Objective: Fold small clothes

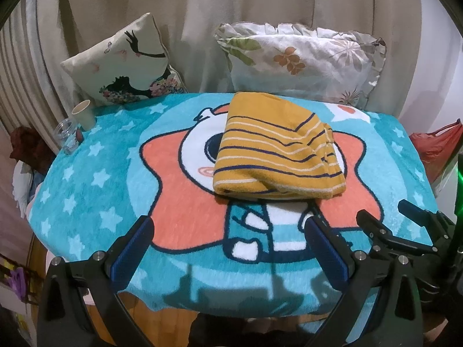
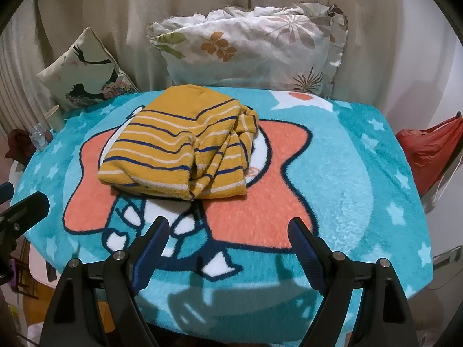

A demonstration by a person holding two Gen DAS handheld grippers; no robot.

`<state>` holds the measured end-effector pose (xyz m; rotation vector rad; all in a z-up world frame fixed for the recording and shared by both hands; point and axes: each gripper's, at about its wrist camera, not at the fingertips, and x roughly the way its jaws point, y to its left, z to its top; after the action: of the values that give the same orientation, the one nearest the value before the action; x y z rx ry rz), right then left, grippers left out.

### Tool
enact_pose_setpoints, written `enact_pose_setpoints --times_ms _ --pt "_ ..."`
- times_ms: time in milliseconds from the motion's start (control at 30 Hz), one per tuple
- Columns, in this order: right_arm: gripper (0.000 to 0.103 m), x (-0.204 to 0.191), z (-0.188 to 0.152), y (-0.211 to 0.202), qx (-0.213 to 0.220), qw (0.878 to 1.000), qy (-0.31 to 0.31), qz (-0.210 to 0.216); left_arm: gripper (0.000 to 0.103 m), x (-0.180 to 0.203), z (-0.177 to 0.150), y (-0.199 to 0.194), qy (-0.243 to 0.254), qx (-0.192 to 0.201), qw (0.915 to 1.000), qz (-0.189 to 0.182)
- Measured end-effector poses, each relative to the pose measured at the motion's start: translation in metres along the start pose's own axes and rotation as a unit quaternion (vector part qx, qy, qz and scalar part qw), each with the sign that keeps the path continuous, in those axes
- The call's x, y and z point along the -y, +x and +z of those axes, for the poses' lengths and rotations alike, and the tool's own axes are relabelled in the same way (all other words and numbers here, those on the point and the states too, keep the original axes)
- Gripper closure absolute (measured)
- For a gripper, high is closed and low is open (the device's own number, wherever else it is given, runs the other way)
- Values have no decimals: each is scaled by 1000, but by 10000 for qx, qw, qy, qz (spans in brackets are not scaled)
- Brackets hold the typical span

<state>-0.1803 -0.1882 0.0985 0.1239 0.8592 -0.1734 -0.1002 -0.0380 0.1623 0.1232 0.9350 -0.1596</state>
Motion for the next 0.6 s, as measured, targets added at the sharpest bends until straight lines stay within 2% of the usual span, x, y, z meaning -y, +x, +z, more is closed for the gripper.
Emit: enact_pose_setpoints --times_ms 600 --pt "15 19 1 4 -9 9997 233 -87 0 20 6 16 189 -209 9996 -67"
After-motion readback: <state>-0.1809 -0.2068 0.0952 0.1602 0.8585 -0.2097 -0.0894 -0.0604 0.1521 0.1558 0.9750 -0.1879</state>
